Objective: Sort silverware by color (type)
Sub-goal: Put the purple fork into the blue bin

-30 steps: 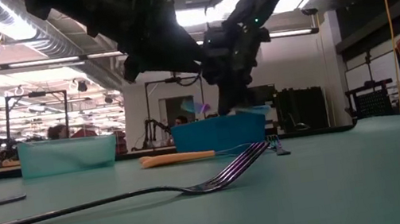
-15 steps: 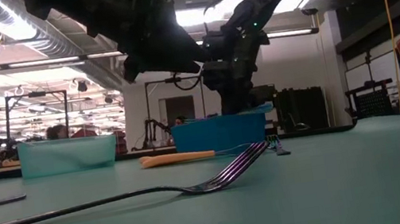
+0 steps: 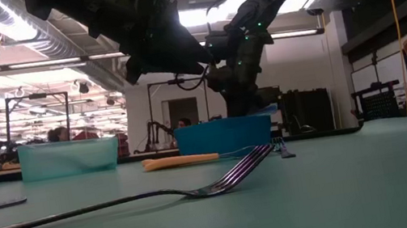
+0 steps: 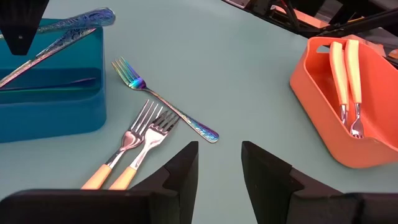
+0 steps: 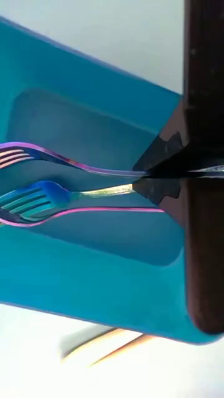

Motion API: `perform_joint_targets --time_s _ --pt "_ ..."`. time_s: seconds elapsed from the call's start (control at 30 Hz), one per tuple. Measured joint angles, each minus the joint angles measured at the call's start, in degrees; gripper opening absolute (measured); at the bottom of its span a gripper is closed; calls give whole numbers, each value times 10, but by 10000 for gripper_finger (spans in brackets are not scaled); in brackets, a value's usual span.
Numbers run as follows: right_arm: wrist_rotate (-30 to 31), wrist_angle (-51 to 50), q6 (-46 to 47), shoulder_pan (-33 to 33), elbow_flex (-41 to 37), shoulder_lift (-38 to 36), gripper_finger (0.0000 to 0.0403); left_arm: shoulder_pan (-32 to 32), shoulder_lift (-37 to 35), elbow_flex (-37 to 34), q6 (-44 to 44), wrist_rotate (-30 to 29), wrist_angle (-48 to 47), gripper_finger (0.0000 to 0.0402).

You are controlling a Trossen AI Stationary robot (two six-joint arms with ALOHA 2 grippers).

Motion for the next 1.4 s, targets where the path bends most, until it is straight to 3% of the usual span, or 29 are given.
perform_joint_targets --time_s 1.4 --pt "3 18 0 0 0 -1 3 0 0 0 0 0 0 116"
